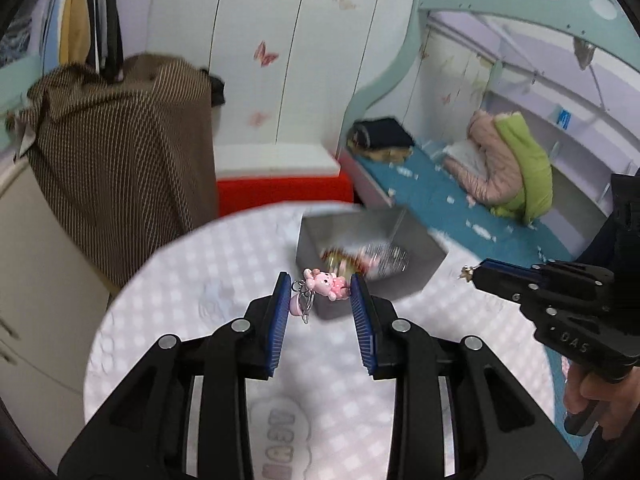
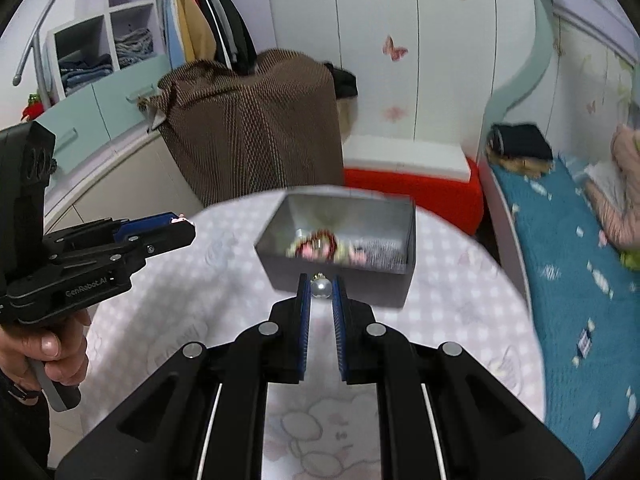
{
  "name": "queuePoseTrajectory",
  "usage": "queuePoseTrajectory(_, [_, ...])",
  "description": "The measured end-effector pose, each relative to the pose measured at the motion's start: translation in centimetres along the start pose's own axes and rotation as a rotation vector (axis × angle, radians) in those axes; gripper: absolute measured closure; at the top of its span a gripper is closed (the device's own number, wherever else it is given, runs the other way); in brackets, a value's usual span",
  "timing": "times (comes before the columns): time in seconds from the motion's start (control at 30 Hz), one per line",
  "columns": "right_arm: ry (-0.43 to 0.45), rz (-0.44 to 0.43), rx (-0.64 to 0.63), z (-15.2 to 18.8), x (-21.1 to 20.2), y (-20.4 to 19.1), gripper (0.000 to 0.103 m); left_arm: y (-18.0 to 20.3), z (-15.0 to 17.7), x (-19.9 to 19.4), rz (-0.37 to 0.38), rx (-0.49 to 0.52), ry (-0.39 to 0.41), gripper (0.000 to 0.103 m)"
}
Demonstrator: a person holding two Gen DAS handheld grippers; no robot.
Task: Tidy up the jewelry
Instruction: 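Carry the pink bunny charm and pearl earring into the grey box and release them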
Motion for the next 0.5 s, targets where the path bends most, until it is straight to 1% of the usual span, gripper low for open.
queuePoseTrajectory(0.1, [0.039,0.007,-0.02,-1.7,-0.7,-0.1,0.093,0.6,-1.8,-0.5,0.006,0.019,0.032,0.073])
queuePoseTrajectory(0.27, [0.089,0.019,-0.044,-5.2,-1.0,0.3,0.093,1.9,-5.4,0.0,0.047,0.022,0.064,0.073])
queuePoseTrajectory(0.4, [0.094,0.016,-0.045,-7.4,-0.1,1.0,0.093,2.5,-7.6,1.6,0.062,0.014,0.062,0.073])
queuePoseTrajectory(0.5, [0.077,0.015,-0.038,-8.3,1.0,1.5,0.093,2.9,-9.1,3.1,0.077,0.005,0.047,0.073])
Point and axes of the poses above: each gripper's, at about its wrist camera, not at the fingertips, and x roughly the way its jaws point, y to its right, z to its underside, the point moved 1 cm from there along x, roughly the way its jaws point, and after that the axes turned 2 degrees about z, right-handed, at the moved point
